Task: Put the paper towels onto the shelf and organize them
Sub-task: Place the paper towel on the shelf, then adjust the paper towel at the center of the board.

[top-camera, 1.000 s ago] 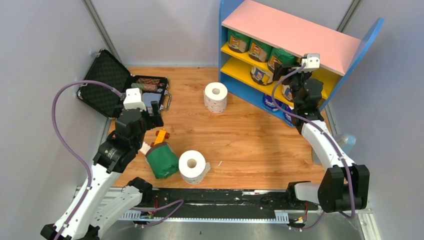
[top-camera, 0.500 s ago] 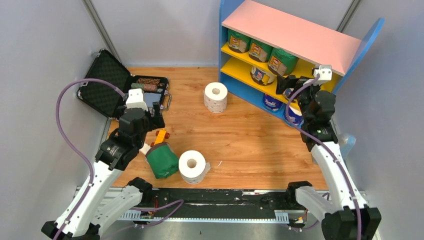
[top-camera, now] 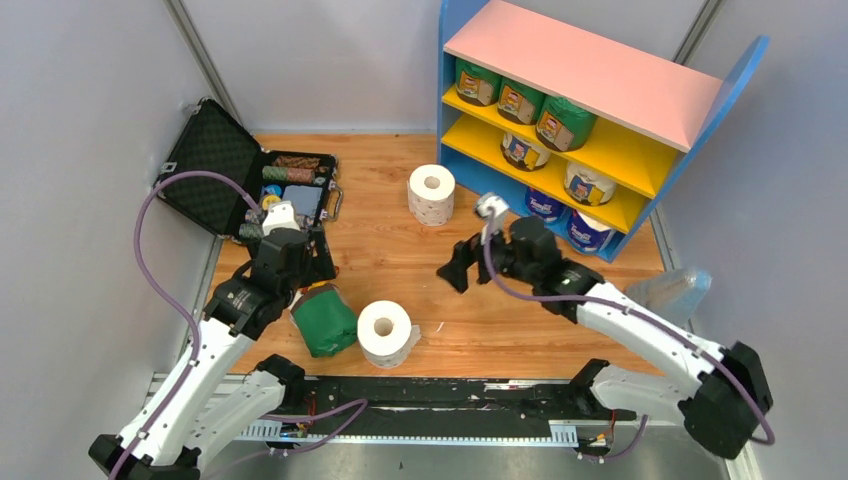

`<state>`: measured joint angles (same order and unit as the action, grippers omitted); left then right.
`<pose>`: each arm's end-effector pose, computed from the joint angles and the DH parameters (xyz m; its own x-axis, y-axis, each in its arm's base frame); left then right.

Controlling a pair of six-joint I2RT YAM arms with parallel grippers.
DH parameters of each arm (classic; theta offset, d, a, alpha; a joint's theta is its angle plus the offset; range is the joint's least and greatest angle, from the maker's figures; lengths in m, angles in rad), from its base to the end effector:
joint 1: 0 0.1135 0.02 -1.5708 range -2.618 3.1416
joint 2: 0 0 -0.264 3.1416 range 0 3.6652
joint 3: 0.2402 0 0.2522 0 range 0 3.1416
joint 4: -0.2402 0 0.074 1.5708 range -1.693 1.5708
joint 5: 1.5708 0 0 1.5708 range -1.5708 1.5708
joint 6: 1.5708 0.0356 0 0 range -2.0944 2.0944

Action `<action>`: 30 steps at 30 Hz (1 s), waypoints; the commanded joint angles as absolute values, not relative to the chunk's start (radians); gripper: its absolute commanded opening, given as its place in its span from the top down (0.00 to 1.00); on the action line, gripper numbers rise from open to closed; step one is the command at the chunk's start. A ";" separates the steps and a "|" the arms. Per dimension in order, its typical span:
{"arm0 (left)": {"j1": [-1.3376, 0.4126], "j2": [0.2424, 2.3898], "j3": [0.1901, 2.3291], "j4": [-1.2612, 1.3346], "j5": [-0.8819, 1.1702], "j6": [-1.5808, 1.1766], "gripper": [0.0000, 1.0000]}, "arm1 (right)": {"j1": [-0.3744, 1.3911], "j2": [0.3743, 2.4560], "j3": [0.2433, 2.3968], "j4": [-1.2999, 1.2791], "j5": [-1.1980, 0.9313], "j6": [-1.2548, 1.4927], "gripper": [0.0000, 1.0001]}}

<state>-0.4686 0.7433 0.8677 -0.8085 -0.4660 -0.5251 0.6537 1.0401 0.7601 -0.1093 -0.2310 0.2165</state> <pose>0.1350 -0.0504 0.3152 -0.5344 -0.2314 -0.8129 -0.2023 0.9688 -0.1428 0.1847 0.1518 0.2899 -0.4575 -0.0871 -0.8849 -0.6776 0.6785 0.2836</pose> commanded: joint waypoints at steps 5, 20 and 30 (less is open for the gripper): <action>-0.463 0.750 0.835 -0.804 -0.476 -0.572 0.00 | 0.979 1.276 0.910 -0.173 -0.103 0.227 0.08; -0.463 0.734 0.837 -0.793 -0.497 -0.556 0.00 | 1.109 1.594 1.183 -0.395 -0.035 0.209 0.18; -0.463 0.730 0.839 -0.784 -0.484 -0.549 0.00 | 1.108 1.634 1.250 -0.516 0.099 0.155 0.44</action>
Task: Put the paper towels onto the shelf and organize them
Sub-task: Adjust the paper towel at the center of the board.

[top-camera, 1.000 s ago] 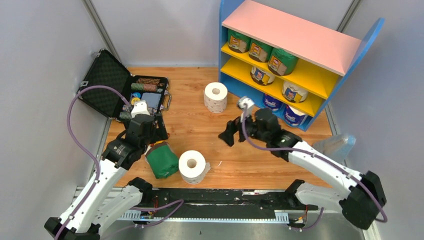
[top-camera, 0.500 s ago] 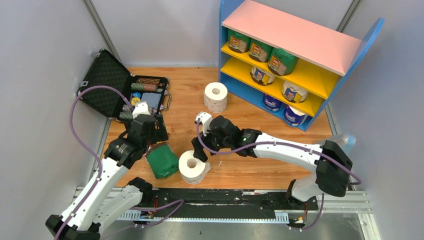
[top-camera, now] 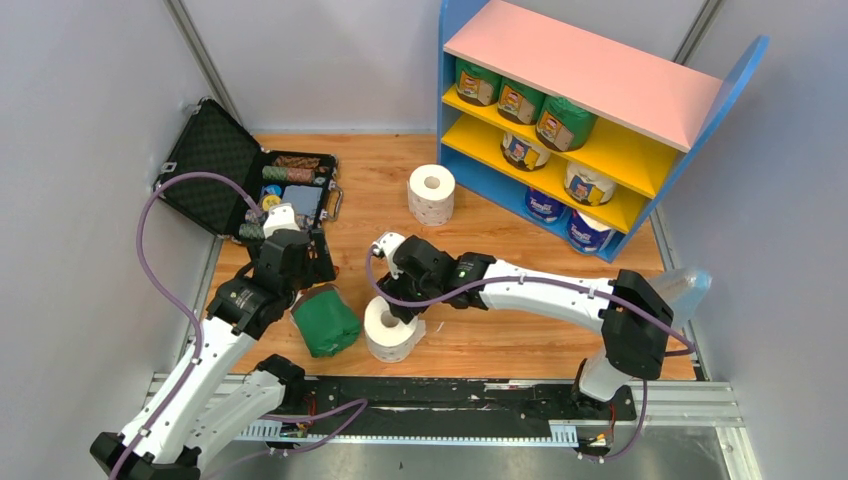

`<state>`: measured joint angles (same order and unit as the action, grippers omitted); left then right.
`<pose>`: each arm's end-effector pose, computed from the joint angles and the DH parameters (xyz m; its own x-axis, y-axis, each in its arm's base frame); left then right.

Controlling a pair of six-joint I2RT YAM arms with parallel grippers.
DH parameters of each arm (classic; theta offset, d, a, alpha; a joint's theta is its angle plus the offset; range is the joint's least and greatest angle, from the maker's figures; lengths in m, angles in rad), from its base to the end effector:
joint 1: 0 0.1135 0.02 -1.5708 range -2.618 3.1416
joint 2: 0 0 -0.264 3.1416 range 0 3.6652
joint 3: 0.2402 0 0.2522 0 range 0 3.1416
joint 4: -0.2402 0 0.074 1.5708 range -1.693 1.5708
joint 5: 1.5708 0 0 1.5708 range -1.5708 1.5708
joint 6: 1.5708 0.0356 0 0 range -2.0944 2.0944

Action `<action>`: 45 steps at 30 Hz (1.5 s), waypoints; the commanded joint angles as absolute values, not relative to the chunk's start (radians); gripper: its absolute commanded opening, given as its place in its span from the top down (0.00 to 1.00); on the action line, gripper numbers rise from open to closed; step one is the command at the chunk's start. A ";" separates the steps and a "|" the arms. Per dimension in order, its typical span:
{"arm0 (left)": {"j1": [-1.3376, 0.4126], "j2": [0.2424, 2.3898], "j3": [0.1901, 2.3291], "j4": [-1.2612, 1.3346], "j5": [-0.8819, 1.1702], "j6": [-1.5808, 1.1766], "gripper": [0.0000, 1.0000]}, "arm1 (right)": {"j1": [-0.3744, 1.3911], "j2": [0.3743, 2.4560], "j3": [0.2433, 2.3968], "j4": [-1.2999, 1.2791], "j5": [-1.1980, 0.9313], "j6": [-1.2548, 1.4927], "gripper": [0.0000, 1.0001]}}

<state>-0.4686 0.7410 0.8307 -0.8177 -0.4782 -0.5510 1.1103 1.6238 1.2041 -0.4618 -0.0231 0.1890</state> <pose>0.1347 -0.0498 0.3031 -0.5553 -0.2399 -0.7963 -0.2303 0.9644 -0.1299 0.1556 0.3155 0.2475 -0.5063 -0.5980 -0.6213 -0.8216 0.5533 0.1370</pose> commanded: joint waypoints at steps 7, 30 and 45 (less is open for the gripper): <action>-0.463 0.719 0.837 -0.786 -0.491 -0.553 0.00 | 1.011 1.614 1.256 -0.525 0.289 0.112 0.62; -0.463 0.835 0.896 -1.105 -0.473 -0.800 0.00 | 0.771 1.414 1.126 -0.370 0.104 0.117 0.28; -0.463 0.962 0.791 -1.065 -0.275 -0.954 0.00 | 0.827 1.159 0.868 -0.201 -0.246 0.077 0.10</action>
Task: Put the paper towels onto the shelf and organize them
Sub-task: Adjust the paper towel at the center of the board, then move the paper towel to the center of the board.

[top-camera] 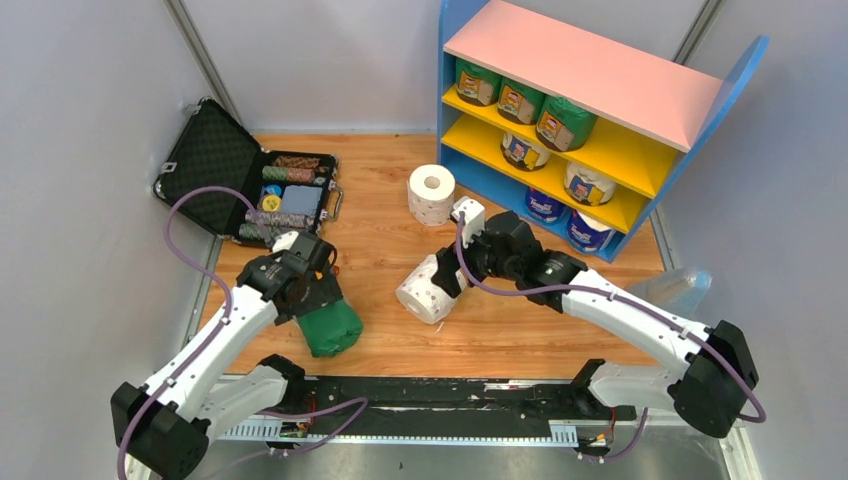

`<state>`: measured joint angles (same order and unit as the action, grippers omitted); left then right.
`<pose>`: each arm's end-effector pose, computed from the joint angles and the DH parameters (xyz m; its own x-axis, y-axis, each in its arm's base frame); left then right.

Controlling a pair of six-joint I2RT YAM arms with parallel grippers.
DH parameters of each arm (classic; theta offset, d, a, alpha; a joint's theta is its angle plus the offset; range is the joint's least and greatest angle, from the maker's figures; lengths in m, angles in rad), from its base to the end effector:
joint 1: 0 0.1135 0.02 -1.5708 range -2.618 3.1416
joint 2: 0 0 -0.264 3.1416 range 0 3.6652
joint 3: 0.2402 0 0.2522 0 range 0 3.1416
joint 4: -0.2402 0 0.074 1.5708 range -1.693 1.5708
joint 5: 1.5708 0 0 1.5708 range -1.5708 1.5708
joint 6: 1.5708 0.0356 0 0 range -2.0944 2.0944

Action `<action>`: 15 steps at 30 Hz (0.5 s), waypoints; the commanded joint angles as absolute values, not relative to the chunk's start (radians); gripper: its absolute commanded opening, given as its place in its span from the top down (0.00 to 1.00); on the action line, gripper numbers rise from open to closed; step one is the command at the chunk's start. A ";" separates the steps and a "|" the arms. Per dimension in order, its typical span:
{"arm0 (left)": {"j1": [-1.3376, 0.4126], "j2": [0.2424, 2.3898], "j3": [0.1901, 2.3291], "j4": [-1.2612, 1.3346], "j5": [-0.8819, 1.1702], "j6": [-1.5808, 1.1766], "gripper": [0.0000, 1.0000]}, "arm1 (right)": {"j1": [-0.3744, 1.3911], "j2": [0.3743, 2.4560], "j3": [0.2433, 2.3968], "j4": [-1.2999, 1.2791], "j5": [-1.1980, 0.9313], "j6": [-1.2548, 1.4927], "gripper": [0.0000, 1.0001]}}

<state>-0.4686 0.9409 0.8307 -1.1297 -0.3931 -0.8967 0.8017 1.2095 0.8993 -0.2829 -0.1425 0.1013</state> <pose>0.1394 -0.0553 0.2584 -0.7659 -0.4212 -0.4858 -0.4681 0.8832 -0.0277 0.1833 0.1967 0.2818 -0.4670 -0.3385 -0.8169 -0.7498 0.6413 0.1628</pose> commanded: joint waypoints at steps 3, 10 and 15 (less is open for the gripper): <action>-0.463 0.977 0.754 -0.977 -0.167 -0.959 0.00 | 0.837 1.146 0.847 -0.200 -0.271 0.072 0.10; -0.463 1.056 0.757 -0.802 0.015 -1.015 0.00 | 0.921 1.151 0.819 -0.179 -0.258 -0.011 0.11; -0.465 1.129 0.770 -0.663 0.107 -1.057 0.00 | 1.025 1.175 0.804 -0.118 -0.199 -0.083 0.11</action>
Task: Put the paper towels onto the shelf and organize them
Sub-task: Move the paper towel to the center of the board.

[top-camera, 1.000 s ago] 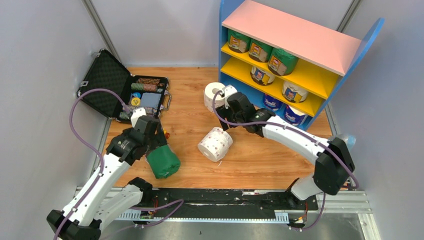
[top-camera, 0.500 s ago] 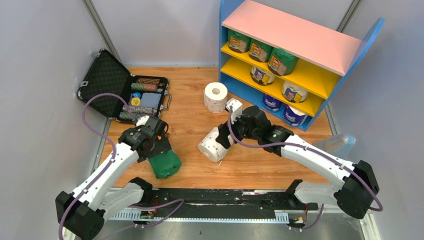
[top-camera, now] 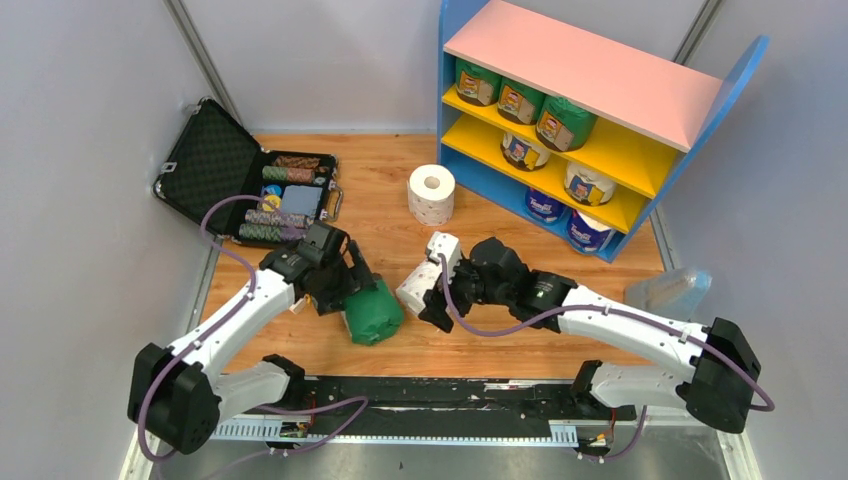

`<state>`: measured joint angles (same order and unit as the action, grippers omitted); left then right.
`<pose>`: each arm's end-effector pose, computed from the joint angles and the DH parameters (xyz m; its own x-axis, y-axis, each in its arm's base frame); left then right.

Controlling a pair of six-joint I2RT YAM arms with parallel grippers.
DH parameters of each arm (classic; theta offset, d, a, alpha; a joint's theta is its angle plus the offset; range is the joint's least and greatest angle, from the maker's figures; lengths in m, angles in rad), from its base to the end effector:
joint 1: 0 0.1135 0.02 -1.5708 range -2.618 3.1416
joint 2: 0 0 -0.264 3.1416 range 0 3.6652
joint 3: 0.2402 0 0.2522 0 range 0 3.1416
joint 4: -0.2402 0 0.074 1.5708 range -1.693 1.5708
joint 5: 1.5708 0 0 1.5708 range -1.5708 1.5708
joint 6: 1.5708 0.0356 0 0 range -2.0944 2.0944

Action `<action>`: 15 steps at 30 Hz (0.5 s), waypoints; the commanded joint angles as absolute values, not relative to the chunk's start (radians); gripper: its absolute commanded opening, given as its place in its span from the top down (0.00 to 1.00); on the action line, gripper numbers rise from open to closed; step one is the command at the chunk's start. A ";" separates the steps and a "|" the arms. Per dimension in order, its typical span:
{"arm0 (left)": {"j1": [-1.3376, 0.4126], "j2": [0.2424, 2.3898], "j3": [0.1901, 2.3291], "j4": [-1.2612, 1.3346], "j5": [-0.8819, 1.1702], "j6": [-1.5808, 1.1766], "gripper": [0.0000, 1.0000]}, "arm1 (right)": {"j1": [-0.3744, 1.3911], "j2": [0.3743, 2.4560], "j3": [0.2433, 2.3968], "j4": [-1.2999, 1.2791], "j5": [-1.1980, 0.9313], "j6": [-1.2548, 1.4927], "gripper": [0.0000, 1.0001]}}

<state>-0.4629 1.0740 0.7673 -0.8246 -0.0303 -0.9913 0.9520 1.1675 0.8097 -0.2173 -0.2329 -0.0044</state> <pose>0.1727 -0.0850 0.2297 -0.8072 -0.5319 -0.2559 -0.4394 0.8310 -0.3410 0.1430 0.2149 0.2676 -0.3115 -0.4448 -0.8397 -0.9063 0.4047 0.1218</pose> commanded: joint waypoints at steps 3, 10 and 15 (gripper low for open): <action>-0.466 1.162 0.787 -0.621 0.137 -1.067 0.00 | 1.078 1.204 0.808 -0.086 -0.153 -0.098 0.11; -0.466 1.092 0.853 -0.706 0.019 -1.001 0.00 | 1.185 1.257 0.777 0.048 -0.016 -0.149 0.11; -0.465 1.035 0.888 -0.795 -0.094 -0.933 0.00 | 1.258 1.339 0.773 0.121 0.176 -0.263 0.11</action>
